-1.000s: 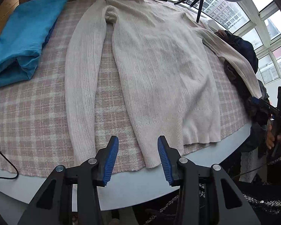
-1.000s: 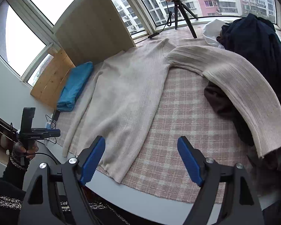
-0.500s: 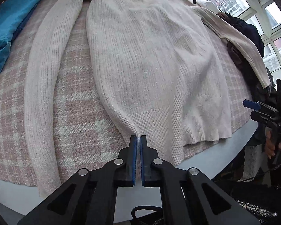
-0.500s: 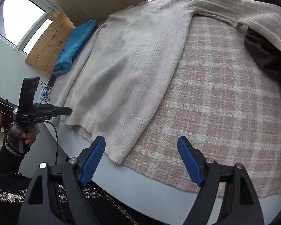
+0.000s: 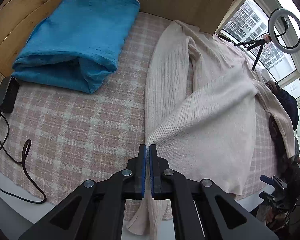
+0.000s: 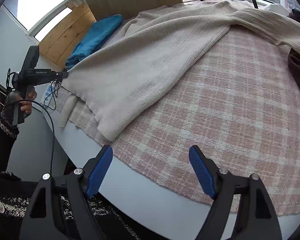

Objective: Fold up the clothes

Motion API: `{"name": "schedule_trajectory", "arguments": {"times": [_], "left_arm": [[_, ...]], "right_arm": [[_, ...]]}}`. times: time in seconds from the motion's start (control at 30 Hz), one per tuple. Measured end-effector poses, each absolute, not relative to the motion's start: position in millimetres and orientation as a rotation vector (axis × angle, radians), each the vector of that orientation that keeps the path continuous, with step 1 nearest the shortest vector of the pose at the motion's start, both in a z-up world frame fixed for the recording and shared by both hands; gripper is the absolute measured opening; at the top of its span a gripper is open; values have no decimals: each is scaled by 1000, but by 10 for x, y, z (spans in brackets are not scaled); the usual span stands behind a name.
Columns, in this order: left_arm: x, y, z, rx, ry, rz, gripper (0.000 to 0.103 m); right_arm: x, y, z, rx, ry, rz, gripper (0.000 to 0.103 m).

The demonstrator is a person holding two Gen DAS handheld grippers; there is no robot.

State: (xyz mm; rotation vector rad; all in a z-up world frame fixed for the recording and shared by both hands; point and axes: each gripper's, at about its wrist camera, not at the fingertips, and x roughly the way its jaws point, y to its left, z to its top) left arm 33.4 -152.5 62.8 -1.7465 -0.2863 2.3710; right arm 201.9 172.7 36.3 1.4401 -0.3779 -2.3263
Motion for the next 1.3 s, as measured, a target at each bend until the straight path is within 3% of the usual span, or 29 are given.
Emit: {"name": "schedule_trajectory", "arguments": {"times": [0.07,0.23,0.27,0.3,0.57,0.77,0.87,1.0,1.07,1.2,1.3], "left_arm": [[320,-1439,600,-1752,-278,2344,2],[325,-1405,723,-1730,-256,2294,2],[327,-1412,759,-1723,-258,2280,2],[334,-1397,796,-1712,-254,2271,2],[334,-1176,891,-1635,-194,2234,2],[206,-1247,683,-1673,-278,2225,2],[193,-1268,685,-1653,-286,2231,2],[188,-1329,663,-1645,-310,2226,3],[177,-1351,634,-1649,-331,2215,2],[163,-1358,618,-1643,-336,2203,3],[151,-1356,617,-1635,-338,2194,3]], "right_arm": [[1941,1551,327,1417,-376,-2312,61],[1695,1200,185,1430,-298,-2346,58],[1649,1150,177,1434,-288,-2332,40],[1617,1124,180,1439,-282,-2320,3],[1289,1786,1136,1276,-320,-2536,4],[92,1593,684,1481,-458,-2360,7],[286,1623,742,1476,-501,-2364,12],[544,1664,819,1469,-559,-2369,35],[615,1586,825,1466,-547,-2362,41],[439,1412,736,1533,-427,-2434,41],[300,1226,704,1528,-199,-2456,42]]}}
